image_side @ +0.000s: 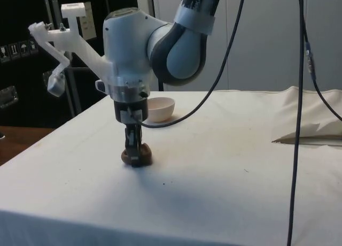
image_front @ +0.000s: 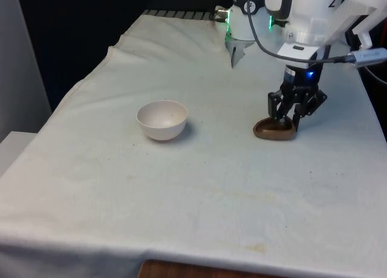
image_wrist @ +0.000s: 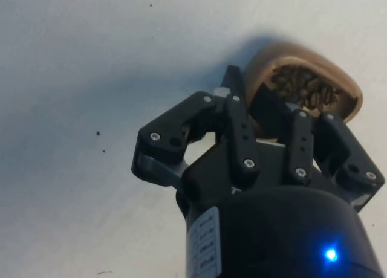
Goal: Pour the coffee beans from the cup into the bowl.
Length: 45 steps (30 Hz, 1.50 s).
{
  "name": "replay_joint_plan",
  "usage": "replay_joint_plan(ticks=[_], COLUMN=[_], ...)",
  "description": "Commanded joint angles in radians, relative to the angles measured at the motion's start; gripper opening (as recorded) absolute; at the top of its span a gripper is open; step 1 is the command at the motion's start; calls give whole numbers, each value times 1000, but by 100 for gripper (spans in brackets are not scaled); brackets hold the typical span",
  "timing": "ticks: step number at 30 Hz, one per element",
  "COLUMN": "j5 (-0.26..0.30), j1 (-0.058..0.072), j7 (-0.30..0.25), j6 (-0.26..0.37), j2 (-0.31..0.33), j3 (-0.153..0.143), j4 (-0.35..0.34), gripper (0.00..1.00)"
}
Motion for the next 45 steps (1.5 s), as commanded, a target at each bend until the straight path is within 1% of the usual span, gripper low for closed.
replay_joint_plan(ticks=[1,2,5,9,10,11,13,14,19,20,24,27,28,29,30,36,37,38,45], j5=[0,7,10,11,0,10,9,7,2,0,-2,-6,-8,-6,-13,-25,-18,-25,-44], j1=[0,-6,-7,-6,0,-6,-6,-5,-2,0,0,1,1,0,2,2,0,2,2], j7=[0,-6,-8,-9,0,-9,-9,-10,-11,-6,-11,-11,-11,-10,-10,-10,-11,-10,-9], j6=[-1,-4,-20,-58,-48,-66,-79,-95,-131,-123,-168,-189,-195,-187,-207,-245,-233,-245,-296], j2=[-2,-8,-24,-53,-44,-59,-69,-79,-101,-96,-122,-135,-140,-136,-148,-179,-170,-179,-210], j3=[0,7,10,13,4,13,12,10,6,4,4,3,2,4,2,1,4,1,-2], j4=[0,-4,-6,-6,-1,-6,-5,-5,-3,0,0,2,2,2,3,5,4,5,12], gripper=[2,2,2,2,2,2,2,2,2,2,2,2,2,2,2,2,2,2,2])
